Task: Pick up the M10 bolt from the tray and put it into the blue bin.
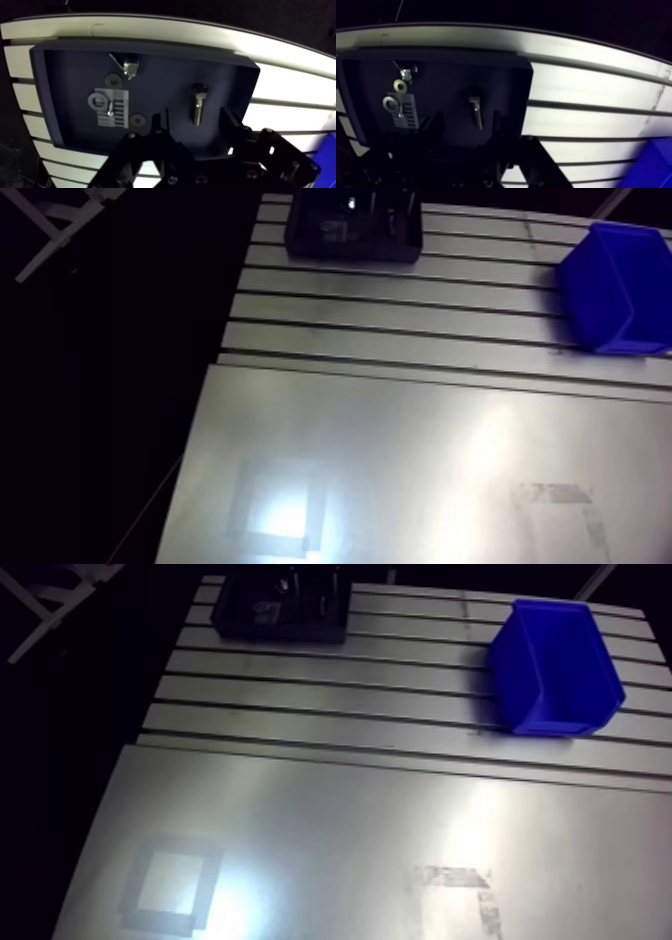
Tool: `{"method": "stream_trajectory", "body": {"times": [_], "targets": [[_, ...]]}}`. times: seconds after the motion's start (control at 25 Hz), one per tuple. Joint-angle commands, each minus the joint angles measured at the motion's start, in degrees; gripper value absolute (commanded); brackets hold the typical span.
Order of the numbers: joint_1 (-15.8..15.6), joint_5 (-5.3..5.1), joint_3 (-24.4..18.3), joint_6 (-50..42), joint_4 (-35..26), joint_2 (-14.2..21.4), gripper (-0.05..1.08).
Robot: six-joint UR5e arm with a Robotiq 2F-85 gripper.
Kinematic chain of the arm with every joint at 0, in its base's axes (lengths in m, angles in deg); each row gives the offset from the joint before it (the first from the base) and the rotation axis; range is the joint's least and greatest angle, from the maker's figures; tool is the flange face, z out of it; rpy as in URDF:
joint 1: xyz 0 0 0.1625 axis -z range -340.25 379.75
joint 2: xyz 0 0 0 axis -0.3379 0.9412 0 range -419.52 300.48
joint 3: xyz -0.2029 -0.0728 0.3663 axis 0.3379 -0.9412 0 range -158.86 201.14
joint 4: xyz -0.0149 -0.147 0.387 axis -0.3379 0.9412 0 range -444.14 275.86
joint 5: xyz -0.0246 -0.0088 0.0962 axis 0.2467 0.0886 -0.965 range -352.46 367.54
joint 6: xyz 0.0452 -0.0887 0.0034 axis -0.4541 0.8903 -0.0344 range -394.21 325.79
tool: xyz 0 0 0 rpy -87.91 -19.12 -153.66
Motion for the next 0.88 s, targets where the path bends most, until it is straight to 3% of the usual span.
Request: {"method": "stream_trajectory", "body": {"times": [0.04,0.88], "targets": [[0.01,0.0,-0.37,0.09,0.01,-0.94,0.41],[0.01,0.0,-0.37,0.09,0.01,-1.29,0.54]]}}
